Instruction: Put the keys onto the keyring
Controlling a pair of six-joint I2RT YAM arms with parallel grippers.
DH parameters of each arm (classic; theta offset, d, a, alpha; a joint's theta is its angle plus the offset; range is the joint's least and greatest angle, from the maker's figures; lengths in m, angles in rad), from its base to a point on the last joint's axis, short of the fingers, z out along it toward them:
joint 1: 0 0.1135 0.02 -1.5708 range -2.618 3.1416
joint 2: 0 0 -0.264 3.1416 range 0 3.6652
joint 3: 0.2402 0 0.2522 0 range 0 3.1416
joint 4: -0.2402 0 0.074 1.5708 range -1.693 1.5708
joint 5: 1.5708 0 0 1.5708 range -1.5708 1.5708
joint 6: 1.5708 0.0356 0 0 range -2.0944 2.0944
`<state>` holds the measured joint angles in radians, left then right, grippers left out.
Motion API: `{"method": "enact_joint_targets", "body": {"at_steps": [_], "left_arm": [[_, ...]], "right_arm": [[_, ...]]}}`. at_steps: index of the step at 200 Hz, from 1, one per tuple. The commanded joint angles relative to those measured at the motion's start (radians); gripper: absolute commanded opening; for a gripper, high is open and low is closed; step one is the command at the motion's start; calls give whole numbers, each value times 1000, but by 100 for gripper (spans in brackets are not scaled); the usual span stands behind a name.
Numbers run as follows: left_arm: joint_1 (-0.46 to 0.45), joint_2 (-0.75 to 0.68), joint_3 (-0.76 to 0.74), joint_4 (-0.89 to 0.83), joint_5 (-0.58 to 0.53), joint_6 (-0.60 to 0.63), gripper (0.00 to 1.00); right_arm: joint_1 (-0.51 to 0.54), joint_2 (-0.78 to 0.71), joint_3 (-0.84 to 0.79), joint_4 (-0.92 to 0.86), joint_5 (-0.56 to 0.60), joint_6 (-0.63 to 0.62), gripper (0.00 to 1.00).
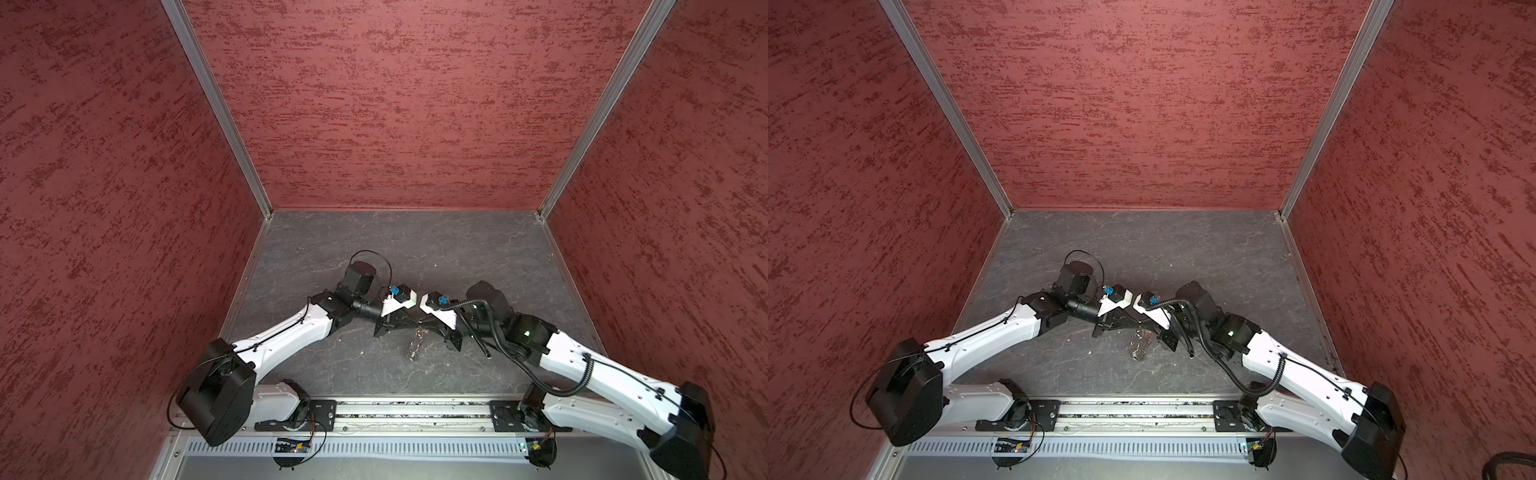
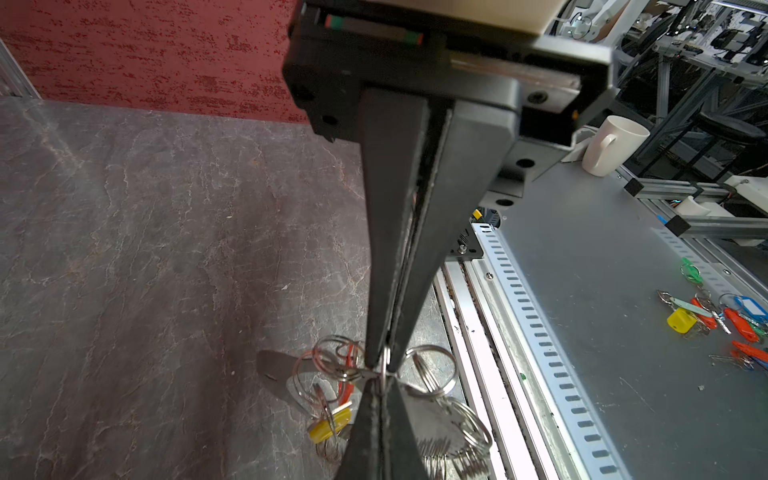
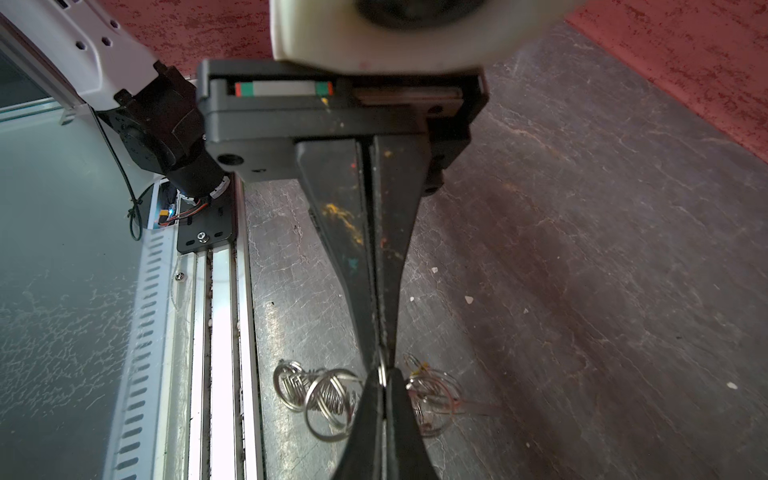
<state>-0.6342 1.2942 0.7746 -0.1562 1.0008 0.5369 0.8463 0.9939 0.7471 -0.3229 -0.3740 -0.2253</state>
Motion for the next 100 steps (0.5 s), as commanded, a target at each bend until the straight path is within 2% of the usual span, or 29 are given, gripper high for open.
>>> {"method": "enact_joint_targets", "body": {"at_steps": [1, 12, 24, 41, 67, 100], "left_arm": [[1, -30, -19, 109, -12, -34, 1], [13, -56, -50, 168, -13, -58, 5], [31, -79, -90, 268, -15, -115, 14], [55, -95, -126, 370, 13, -171, 20], [74, -80, -132, 434, 43, -235, 23], [69, -71, -138, 475, 82, -259, 25]], "right_arm": [[-3, -24, -5, 47, 27, 25, 0], [-3, -47, -22, 72, 49, 39, 0], [-6, -77, -43, 115, 61, 59, 0], [-17, -122, -87, 204, 45, 98, 0], [-26, -168, -155, 366, 30, 159, 0], [-27, -183, -237, 564, 14, 225, 0]]}}
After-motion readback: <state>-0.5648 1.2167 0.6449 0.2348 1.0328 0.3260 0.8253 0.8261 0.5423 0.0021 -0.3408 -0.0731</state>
